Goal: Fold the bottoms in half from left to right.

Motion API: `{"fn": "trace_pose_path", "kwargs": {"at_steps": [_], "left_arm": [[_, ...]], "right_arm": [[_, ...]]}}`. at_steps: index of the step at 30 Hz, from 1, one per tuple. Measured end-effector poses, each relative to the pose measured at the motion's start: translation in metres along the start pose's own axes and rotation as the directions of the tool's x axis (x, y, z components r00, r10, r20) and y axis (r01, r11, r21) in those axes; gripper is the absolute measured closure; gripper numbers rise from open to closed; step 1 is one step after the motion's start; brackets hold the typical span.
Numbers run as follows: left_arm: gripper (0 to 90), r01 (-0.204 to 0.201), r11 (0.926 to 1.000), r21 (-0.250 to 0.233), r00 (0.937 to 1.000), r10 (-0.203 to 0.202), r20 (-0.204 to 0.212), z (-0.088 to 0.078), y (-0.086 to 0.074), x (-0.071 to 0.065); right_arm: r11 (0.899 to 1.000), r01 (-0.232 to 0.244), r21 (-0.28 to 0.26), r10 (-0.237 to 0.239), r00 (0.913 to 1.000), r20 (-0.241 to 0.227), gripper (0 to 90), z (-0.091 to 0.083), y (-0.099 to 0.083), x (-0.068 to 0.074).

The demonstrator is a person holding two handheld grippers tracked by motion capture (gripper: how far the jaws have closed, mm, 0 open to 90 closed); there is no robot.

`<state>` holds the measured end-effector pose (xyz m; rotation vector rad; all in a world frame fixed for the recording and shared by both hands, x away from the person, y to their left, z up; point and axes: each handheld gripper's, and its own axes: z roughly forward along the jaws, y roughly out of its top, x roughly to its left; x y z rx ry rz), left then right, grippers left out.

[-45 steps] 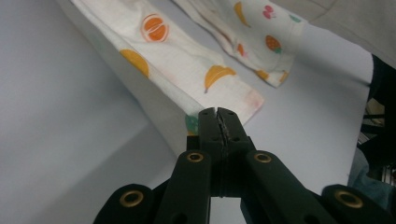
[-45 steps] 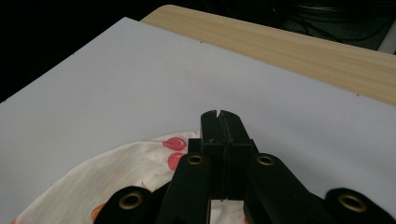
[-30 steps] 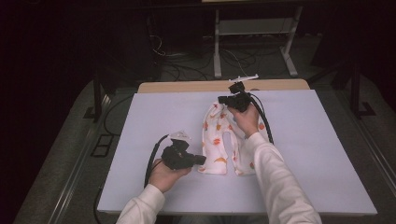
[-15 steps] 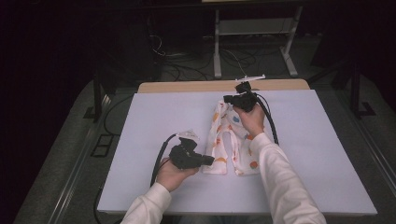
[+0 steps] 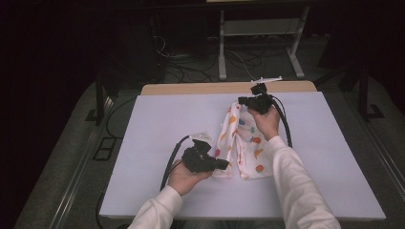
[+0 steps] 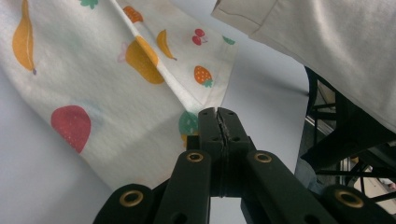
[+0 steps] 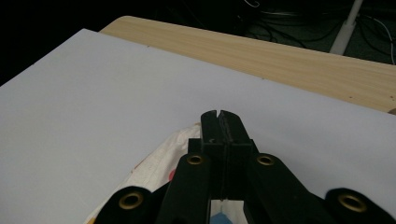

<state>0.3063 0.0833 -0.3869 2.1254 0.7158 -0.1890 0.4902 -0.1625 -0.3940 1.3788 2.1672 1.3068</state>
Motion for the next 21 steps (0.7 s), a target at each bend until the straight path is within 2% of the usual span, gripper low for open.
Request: {"fn": "trace_pose_path", "kwargs": {"at_steps": [8, 21], "left_arm": [[89.4, -0.021, 0.9998, -0.006, 0.9996, 0.021, 0.017, 0.011, 0.010, -0.007], [89.3, -0.033, 0.9994, -0.014, 0.9988, 0.034, 0.036, 0.029, 0.028, -0.015]], "right_arm": [[1.000, -0.013, -0.002, 0.013, 0.9999, 0.004, 88.6, -0.006, 0.001, -0.013], [1.000, -0.027, 0.004, 0.027, 0.9996, -0.001, 88.6, -0.014, 0.005, -0.031]]}}
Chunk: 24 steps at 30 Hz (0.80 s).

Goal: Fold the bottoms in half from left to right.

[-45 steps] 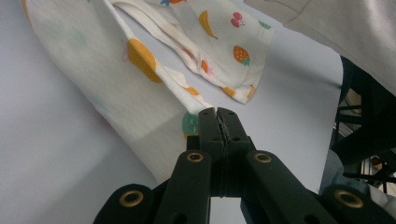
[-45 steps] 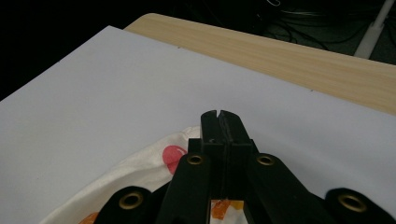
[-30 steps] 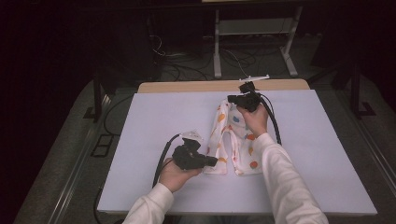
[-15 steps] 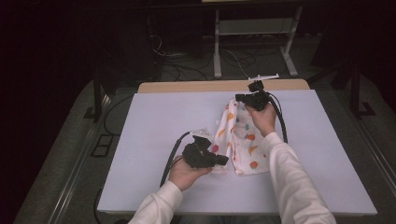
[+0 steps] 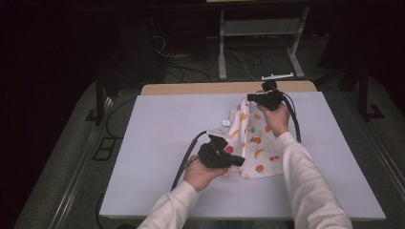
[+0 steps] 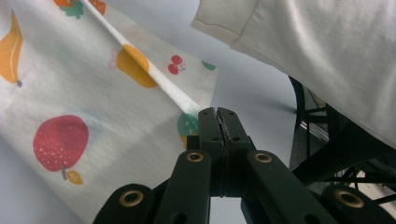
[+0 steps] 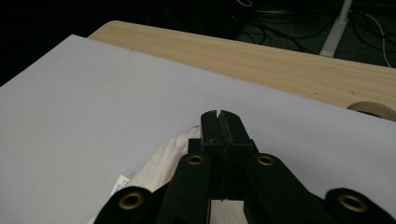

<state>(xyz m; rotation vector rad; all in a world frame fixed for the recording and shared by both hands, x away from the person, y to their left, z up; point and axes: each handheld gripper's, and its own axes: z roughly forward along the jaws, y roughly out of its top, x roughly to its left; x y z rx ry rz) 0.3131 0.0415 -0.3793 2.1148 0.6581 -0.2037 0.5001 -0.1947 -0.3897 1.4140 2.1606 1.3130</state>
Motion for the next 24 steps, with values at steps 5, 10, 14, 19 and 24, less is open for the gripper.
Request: {"fn": "trace_pose_path", "kwargs": {"at_steps": [5, 10, 14, 19, 24], "left_arm": [[89.4, 0.000, 1.0000, -0.001, 0.9999, 0.000, 0.013, 0.011, 0.006, -0.004], [89.3, 0.005, 1.0000, 0.001, 0.9997, -0.005, 0.024, 0.023, 0.010, -0.005], [89.3, 0.011, 0.9999, -0.002, 0.9995, -0.011, 0.030, 0.032, 0.012, -0.005], [89.3, 0.024, 0.9997, -0.007, 0.9992, -0.024, 0.032, 0.043, 0.014, -0.004], [89.3, 0.036, 0.9993, -0.012, 0.9988, -0.035, 0.034, 0.053, 0.017, -0.004]], "right_arm": [[1.000, 0.015, -0.003, -0.016, 0.9994, -0.030, 88.6, 0.000, 0.002, -0.005], [1.000, 0.012, 0.005, -0.012, 0.9975, -0.069, 88.6, 0.005, 0.000, -0.012], [1.000, -0.001, 0.012, 0.002, 0.9959, -0.091, 88.6, 0.010, -0.003, -0.018], [1.000, -0.007, 0.024, 0.009, 0.9941, -0.108, 88.5, 0.015, -0.007, -0.027], [0.999, -0.017, 0.035, 0.021, 0.9931, -0.116, 88.5, 0.019, -0.012, -0.034]]}}
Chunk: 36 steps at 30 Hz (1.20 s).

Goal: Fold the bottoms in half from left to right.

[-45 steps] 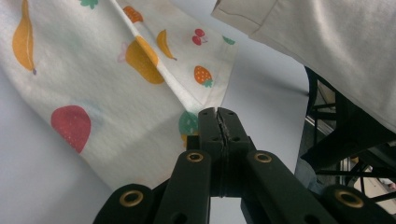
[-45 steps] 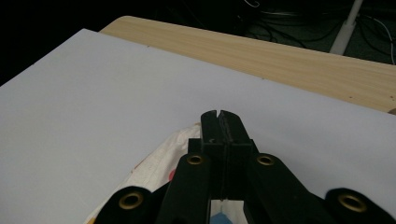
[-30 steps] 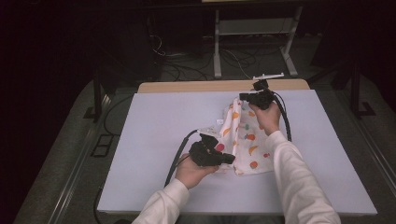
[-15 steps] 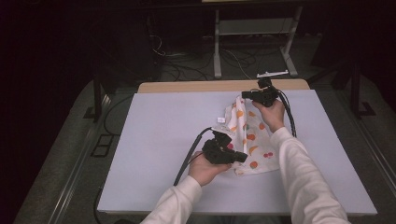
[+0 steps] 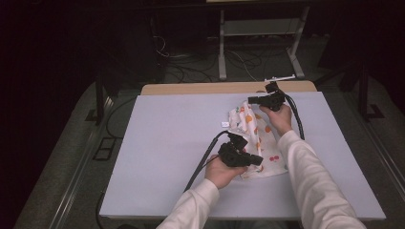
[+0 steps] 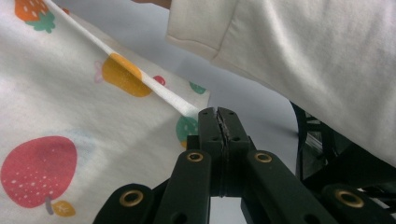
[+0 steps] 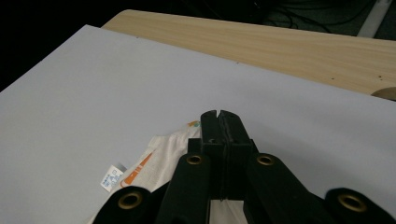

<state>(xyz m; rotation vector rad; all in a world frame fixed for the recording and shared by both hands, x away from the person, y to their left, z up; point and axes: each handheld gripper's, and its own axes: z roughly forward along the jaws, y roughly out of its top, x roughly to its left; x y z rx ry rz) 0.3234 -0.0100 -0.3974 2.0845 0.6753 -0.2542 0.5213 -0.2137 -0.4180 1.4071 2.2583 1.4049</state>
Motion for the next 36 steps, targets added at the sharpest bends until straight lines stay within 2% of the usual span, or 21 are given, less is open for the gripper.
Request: {"fn": "trace_pose_path", "kwargs": {"at_steps": [6, 10, 17, 18, 19, 20, 21, 22, 24, 27, 29, 31, 36], "left_arm": [[89.3, 0.011, 0.9999, -0.004, 0.9999, -0.011, 0.003, 0.011, 0.004, -0.001], [89.3, 0.015, 0.9999, -0.006, 0.9999, -0.015, 0.005, 0.018, 0.007, -0.002], [89.3, 0.026, 0.9995, -0.017, 0.9994, -0.025, 0.022, 0.034, 0.014, -0.006], [89.3, 0.025, 0.9995, -0.017, 0.9994, -0.024, 0.024, 0.035, 0.015, -0.006], [89.3, 0.025, 0.9995, -0.020, 0.9993, -0.025, 0.027, 0.037, 0.015, -0.006], [89.3, 0.025, 0.9995, -0.020, 0.9993, -0.024, 0.028, 0.039, 0.016, -0.006], [89.4, 0.026, 0.9995, -0.017, 0.9992, -0.025, 0.030, 0.041, 0.016, -0.006], [89.3, 0.026, 0.9995, -0.016, 0.9993, -0.025, 0.029, 0.042, 0.016, -0.005], [89.3, 0.032, 0.9994, -0.011, 0.9991, -0.031, 0.027, 0.045, 0.016, -0.004], [89.2, 0.043, 0.9990, -0.011, 0.9987, -0.043, 0.027, 0.049, 0.017, -0.003], [89.2, 0.044, 0.9990, -0.009, 0.9987, -0.044, 0.024, 0.051, 0.017, -0.003], [89.1, 0.041, 0.9991, -0.008, 0.9989, -0.041, 0.024, 0.054, 0.018, -0.003], [89.2, 0.058, 0.9983, -0.001, 0.9982, -0.058, 0.013, 0.060, 0.019, -0.002]], "right_arm": [[1.000, -0.014, 0.027, 0.014, 0.9999, 0.000, 88.4, 0.002, -0.003, -0.007], [0.998, 0.003, 0.057, -0.004, 0.9999, 0.015, 88.4, 0.004, -0.007, -0.009], [0.997, -0.016, 0.070, 0.015, 0.9997, 0.017, 87.0, 0.004, -0.009, -0.015], [0.997, -0.034, 0.070, 0.034, 0.9994, 0.003, 82.4, 0.003, -0.010, -0.016], [0.996, -0.051, 0.068, 0.051, 0.9986, -0.010, 70.7, 0.003, -0.011, -0.018], [0.996, -0.063, 0.070, 0.064, 0.9980, -0.002, 61.2, 0.002, -0.011, -0.018], [0.995, -0.063, 0.074, 0.063, 0.9980, 0.004, 58.9, 0.000, -0.011, -0.018], [0.996, -0.052, 0.073, 0.052, 0.9986, 0.008, 52.2, -0.003, -0.011, -0.017], [0.997, -0.032, 0.064, 0.031, 0.9994, 0.017, 35.4, -0.010, -0.012, -0.015], [0.998, -0.033, 0.050, 0.031, 0.9988, 0.038, 13.2, -0.020, -0.012, -0.014], [0.998, -0.039, 0.041, 0.037, 0.9980, 0.052, 9.7, -0.027, -0.013, -0.013], [0.999, -0.034, 0.030, 0.032, 0.9979, 0.056, 0.0, -0.035, -0.015, -0.012], [0.998, -0.054, 0.011, 0.053, 0.9960, 0.072, 0.0, -0.052, -0.023, -0.014]]}}
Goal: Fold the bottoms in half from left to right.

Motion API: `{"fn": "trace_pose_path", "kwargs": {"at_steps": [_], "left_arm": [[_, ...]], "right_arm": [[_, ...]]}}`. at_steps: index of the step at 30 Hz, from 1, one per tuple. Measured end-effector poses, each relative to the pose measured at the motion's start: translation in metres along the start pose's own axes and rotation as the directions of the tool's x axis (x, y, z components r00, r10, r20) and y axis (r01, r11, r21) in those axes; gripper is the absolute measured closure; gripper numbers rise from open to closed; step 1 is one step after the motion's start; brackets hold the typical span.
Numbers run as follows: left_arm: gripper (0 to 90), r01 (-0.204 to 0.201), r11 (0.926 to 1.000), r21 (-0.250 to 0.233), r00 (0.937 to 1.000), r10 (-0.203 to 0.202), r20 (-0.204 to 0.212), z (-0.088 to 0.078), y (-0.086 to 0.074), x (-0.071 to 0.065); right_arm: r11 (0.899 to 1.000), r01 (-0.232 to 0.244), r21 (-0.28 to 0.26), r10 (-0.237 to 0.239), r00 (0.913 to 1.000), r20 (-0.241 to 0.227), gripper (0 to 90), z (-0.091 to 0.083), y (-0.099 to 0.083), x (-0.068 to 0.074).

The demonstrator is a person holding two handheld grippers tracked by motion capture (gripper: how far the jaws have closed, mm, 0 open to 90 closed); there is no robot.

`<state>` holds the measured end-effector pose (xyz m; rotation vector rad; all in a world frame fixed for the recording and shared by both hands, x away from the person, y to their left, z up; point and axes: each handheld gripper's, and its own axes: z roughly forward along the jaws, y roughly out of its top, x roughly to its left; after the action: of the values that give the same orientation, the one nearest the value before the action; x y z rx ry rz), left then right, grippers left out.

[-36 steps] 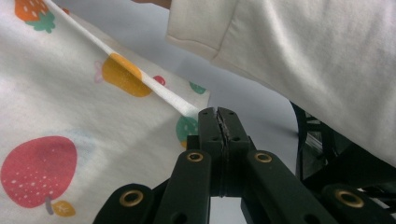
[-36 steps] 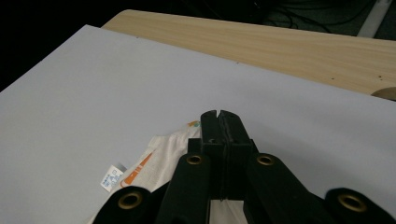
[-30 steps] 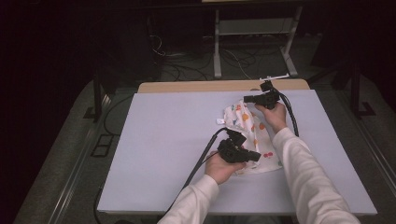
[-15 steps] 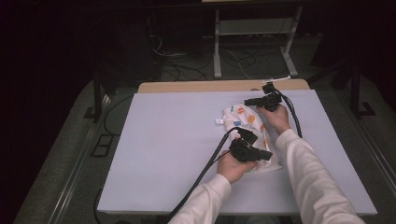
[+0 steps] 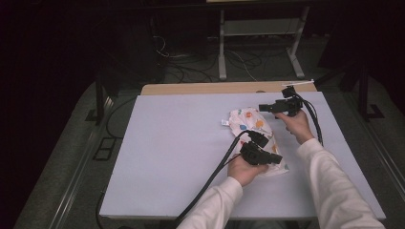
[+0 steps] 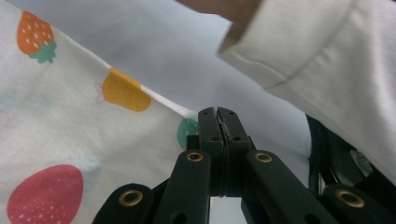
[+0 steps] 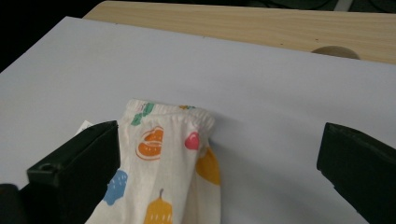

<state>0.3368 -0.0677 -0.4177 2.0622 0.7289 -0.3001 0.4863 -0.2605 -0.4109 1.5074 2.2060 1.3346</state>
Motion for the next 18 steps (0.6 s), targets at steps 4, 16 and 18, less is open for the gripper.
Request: {"fn": "trace_pose_path", "kwargs": {"at_steps": [4, 16, 18], "left_arm": [[89.2, 0.024, 0.9997, 0.009, 0.9997, -0.024, -0.002, 0.004, 0.001, 0.003], [88.9, 0.028, 0.9984, 0.049, 0.9995, -0.028, -0.016, 0.022, 0.005, 0.000], [88.9, 0.030, 0.9979, 0.057, 0.9993, -0.029, -0.024, 0.026, 0.006, 0.000]], "right_arm": [[1.000, -0.010, 0.018, 0.010, 0.9998, 0.016, 0.0, -0.011, -0.006, -0.004], [0.999, -0.023, 0.033, 0.023, 0.9997, -0.009, 0.0, -0.020, -0.018, -0.004], [0.999, -0.022, 0.031, 0.022, 0.9995, -0.024, 0.0, -0.020, -0.020, -0.002]]}}
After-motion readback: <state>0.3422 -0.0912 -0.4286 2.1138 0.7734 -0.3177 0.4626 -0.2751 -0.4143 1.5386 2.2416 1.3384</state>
